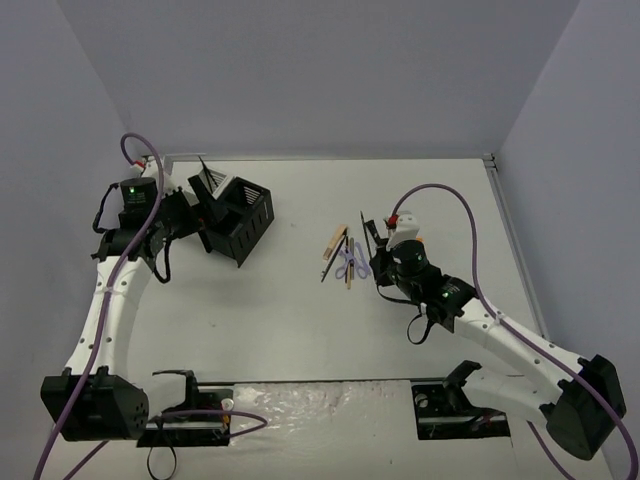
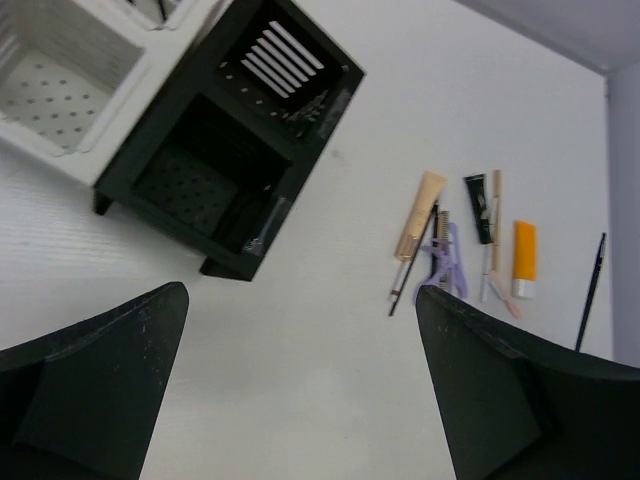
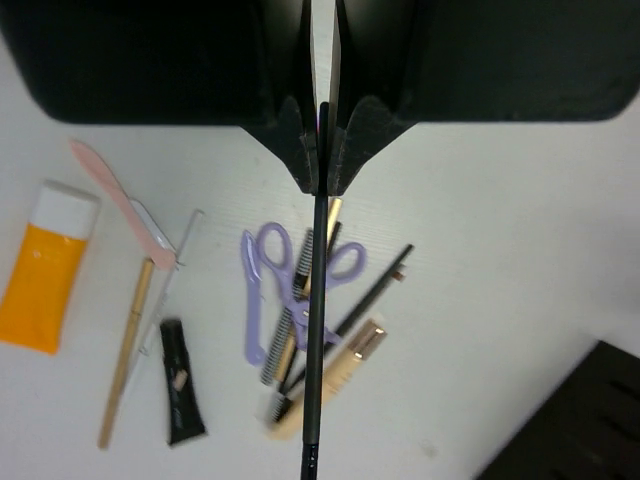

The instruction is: Organize the makeup

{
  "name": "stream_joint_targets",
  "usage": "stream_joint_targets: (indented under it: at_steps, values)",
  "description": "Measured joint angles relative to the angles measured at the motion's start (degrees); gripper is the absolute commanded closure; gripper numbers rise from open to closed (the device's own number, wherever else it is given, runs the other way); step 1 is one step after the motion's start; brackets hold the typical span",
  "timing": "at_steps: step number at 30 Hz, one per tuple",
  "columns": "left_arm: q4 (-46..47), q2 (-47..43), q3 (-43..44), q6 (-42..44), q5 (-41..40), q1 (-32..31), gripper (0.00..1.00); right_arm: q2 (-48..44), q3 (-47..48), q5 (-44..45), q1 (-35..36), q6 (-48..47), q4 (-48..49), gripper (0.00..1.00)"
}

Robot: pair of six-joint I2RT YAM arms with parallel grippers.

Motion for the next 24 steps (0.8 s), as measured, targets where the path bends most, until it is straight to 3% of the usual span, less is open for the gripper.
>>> stream_joint_targets:
  at_steps: [9, 17, 24]
  values:
    - [12.13, 0.13, 0.0, -11.72, 6.06, -11.49, 0.04, -4.02, 0.04, -13.09, 0.61, -6.92, 11.17, 1.0]
    - [20.67, 4.61, 2.55, -16.85, 2.5, -23.34, 0.08, -0.45, 1.13, -19.18, 0.86, -8.47, 16.96, 1.0]
    - [24.56, 10.7, 5.31, -17.54, 0.2, -28.69, 0.16, 0.75, 1.96, -21.71, 0.9, -8.52, 19.82, 1.0]
